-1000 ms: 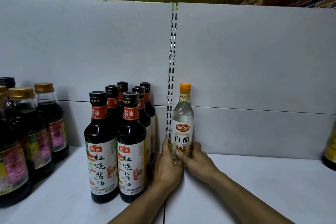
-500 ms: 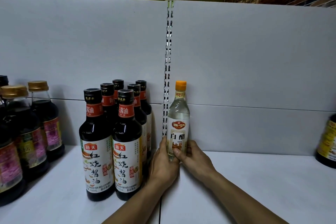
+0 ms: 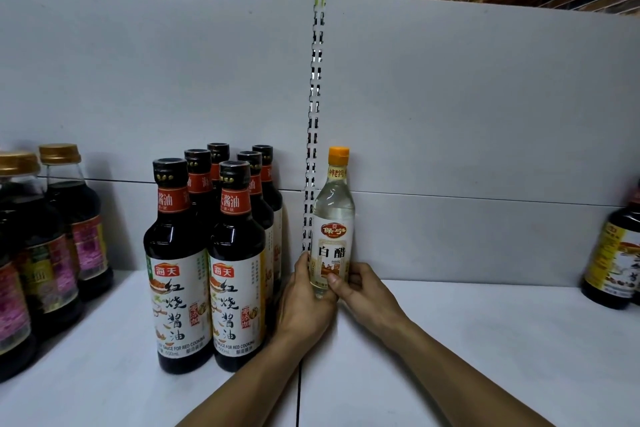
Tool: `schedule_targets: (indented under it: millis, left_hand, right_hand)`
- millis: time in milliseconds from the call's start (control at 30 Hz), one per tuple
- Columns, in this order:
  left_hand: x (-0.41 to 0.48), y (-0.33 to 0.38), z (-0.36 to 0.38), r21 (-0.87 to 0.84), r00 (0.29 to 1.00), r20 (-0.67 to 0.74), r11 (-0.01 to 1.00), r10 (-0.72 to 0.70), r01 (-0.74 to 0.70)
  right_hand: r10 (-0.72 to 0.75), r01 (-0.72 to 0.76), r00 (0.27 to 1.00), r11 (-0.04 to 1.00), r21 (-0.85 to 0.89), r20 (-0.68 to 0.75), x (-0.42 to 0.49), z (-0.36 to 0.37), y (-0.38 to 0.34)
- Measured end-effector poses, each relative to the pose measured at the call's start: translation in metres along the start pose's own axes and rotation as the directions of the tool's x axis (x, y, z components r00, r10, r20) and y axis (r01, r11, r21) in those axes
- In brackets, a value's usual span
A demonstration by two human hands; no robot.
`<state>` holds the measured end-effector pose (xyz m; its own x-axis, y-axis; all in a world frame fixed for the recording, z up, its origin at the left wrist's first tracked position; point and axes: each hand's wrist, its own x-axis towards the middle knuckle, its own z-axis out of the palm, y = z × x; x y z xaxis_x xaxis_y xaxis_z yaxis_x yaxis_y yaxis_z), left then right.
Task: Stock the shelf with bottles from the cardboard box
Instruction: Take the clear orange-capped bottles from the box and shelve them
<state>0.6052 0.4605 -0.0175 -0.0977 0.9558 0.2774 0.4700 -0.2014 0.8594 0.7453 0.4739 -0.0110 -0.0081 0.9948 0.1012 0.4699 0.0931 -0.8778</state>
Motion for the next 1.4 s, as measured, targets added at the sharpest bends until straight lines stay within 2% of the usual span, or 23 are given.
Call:
schedule_targets:
  millis: [300,600,733,933,1133,1300,1400]
  left_hand:
    - [-0.001,0.004,-0.005,-0.016,0.999,0.020,0.999,-0.031,0.031]
    - [-0.021,0.016,-0.019,0.030,0.977,0.175,0.992,-0.125,0.121]
    - [-0.028,0.006,-0.022,-0.018,0.970,0.200,0.989,-0.138,0.145]
    - [-0.042,-0.003,-0.033,-0.061,0.964,0.261,0.995,-0.055,0.073]
    - [-0.078,0.039,-0.052,-0.101,0.874,0.485,0.991,-0.024,0.083]
    - [-0.108,0.075,-0.048,-0.251,0.821,0.566,0.964,0.075,0.085]
    - [-0.133,0.099,-0.040,-0.329,0.776,0.609,0.942,0.163,0.060]
  right_hand:
    - [0.008,-0.007,1.000,0.999,-0.048,0.014,-0.010,0.000,-0.010]
    - [0.076,-0.063,0.991,0.991,-0.122,0.110,-0.045,-0.010,-0.029]
    - [0.092,-0.082,0.991,0.991,-0.107,0.093,-0.059,-0.004,-0.034]
    - [0.119,-0.108,0.992,0.977,-0.185,0.044,-0.095,-0.007,-0.053]
    - [0.083,-0.107,0.989,0.974,-0.201,-0.123,-0.147,-0.012,-0.066]
    - [0.069,-0.102,0.954,0.990,-0.099,-0.292,-0.197,-0.030,-0.074]
    - [0.073,-0.103,0.908,0.993,-0.051,-0.412,-0.230,-0.046,-0.075]
